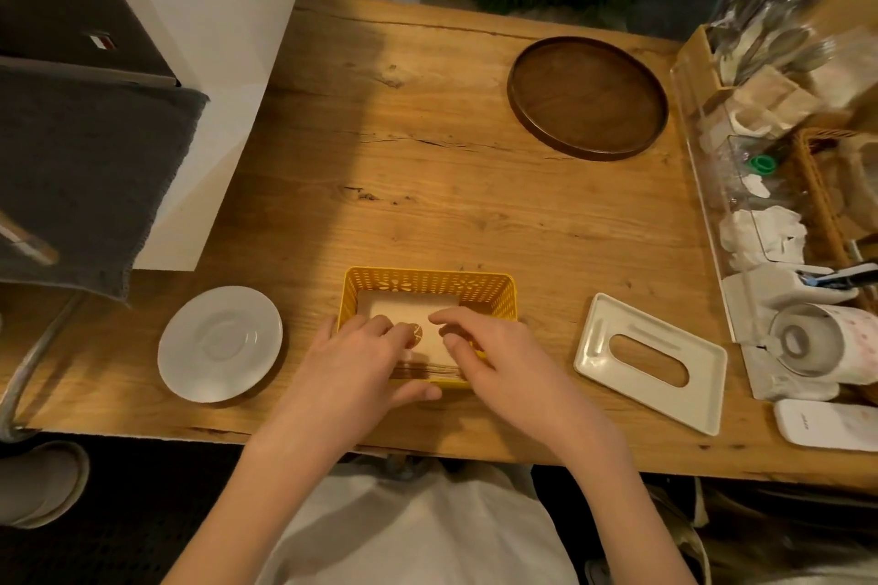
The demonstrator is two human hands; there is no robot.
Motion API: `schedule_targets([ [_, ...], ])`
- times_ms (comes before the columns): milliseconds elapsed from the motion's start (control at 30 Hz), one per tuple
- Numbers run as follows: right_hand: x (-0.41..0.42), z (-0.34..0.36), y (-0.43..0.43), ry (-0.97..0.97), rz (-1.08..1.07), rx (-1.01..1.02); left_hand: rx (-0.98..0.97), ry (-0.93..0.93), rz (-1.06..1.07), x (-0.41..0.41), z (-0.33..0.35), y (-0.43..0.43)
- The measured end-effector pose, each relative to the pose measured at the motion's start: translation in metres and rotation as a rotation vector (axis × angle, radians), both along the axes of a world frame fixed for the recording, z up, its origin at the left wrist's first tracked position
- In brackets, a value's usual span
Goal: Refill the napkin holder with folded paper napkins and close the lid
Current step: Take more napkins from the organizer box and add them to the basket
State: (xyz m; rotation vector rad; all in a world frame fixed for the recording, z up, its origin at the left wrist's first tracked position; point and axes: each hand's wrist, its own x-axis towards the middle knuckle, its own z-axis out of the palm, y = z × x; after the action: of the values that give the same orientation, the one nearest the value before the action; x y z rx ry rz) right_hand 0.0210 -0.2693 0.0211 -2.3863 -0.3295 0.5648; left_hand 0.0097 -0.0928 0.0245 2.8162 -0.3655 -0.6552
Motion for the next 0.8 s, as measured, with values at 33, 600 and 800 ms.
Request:
schedule_targets([
  [33,0.0,0.003,-0.005,-0.007,-0.007,0.024,-0.01,-0.004,0.011,0.0,0.002,0.0],
  [600,0.006,0.018,-0.155,0.047,-0.213,0.217,-0.217,-0.189,0.243,0.013,0.026,-0.109],
  [800,0.008,0.02,-0.22,0.036,-0.282,0.24,-0.072,-0.378,0.178,0.025,0.023,-0.173],
])
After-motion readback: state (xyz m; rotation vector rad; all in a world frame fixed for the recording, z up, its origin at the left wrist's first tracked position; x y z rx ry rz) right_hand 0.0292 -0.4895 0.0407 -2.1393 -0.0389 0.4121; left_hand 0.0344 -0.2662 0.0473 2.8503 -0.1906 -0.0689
